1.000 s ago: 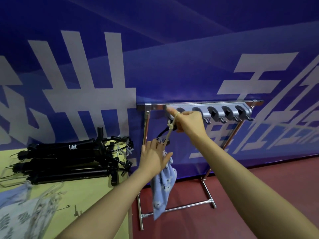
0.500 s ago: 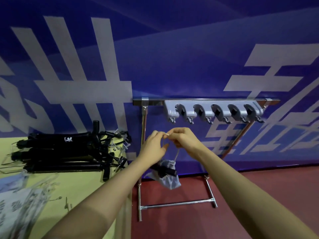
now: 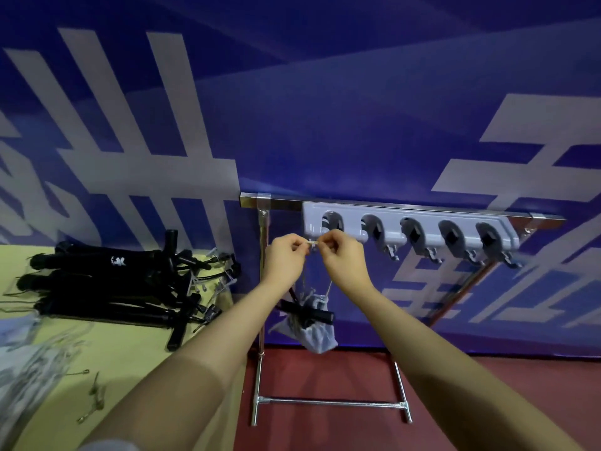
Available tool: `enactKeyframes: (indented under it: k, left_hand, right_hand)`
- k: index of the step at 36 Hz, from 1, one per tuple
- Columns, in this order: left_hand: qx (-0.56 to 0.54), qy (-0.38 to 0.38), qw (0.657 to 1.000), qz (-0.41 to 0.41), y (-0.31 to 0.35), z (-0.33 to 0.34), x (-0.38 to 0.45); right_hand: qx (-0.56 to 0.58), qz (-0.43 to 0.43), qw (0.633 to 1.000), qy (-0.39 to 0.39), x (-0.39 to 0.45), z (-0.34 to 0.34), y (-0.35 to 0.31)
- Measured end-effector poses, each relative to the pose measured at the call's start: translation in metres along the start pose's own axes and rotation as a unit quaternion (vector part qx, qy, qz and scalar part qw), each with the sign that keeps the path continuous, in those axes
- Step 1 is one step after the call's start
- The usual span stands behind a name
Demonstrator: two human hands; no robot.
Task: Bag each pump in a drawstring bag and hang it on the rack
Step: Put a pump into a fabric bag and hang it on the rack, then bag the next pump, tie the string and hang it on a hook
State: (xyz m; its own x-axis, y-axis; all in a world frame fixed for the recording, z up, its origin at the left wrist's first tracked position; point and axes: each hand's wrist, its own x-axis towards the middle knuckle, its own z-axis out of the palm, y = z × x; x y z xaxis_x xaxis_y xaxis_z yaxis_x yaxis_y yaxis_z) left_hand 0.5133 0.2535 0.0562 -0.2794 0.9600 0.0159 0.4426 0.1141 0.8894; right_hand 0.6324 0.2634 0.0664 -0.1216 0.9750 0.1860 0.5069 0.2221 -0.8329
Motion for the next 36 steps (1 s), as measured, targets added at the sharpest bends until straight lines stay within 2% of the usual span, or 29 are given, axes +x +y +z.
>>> enactKeyframes:
  k: [8,15,20,24,36]
  left_hand:
    - [0.061,-0.026,0.998,-0.024,-0.017,0.013,0.0]
    - [0.085,-0.032,0.996,-0.018,-0.015,0.017,-0.002]
    - [0.132,-0.033,0.991,-0.012,-0.016,0.009,-0.014]
    - [0.15,-0.023,0.988,-0.018,-0.024,-0.007,-0.028]
    - [0.154,0.015,0.988,-0.029,-0.085,-0.095,-0.058]
  right_hand:
    - [-0.071,0.035,0.994,-0.075,0.004,0.01,0.023]
    - [-0.086,0.061,0.99,-0.094,0.002,0.012,0.022]
    - [-0.169,0.07,0.977,-0.107,-0.01,0.01,0.021]
    - [-0.14,0.097,0.975,-0.144,-0.02,0.019,0.021]
    - [-0.102,0.042,0.973,-0.203,-0.049,0.095,-0.028]
